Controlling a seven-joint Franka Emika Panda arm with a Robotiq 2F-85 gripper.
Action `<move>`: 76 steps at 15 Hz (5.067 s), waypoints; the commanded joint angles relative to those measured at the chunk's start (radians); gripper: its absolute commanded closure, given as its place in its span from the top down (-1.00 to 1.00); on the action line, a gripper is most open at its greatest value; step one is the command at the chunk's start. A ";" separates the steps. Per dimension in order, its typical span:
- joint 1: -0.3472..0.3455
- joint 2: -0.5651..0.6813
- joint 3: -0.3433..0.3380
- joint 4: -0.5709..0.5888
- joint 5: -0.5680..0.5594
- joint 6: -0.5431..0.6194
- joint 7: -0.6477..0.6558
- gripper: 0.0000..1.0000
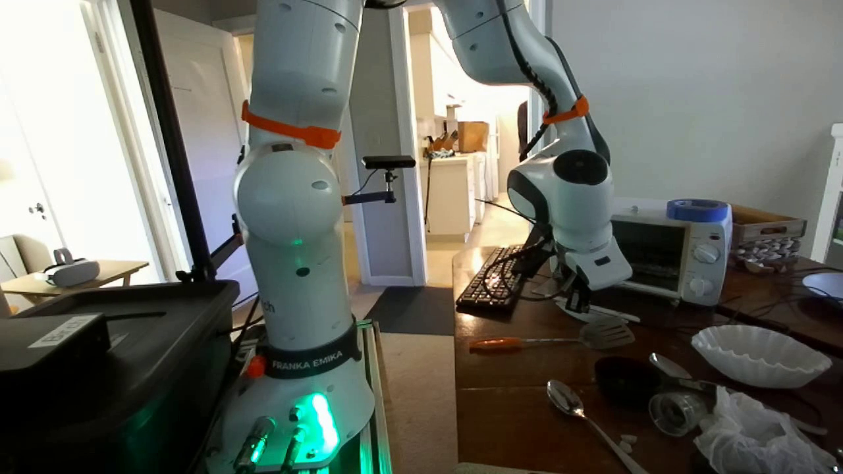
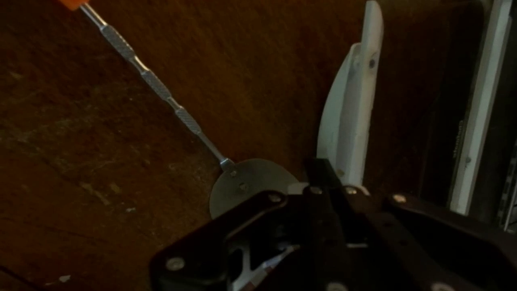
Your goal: Close the oven door.
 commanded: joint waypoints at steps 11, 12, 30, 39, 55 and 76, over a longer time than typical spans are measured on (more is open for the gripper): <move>0.011 0.090 0.004 0.102 -0.012 0.020 0.013 -1.00; 0.012 0.101 0.004 0.110 -0.019 0.015 0.020 -1.00; 0.024 0.177 0.017 0.193 -0.006 0.069 0.019 -1.00; 0.022 0.032 0.031 0.165 0.120 0.125 -0.094 -1.00; 0.029 -0.044 0.051 0.153 0.065 0.111 -0.060 -1.00; -0.064 0.150 -0.036 0.193 0.058 0.108 -0.078 -1.00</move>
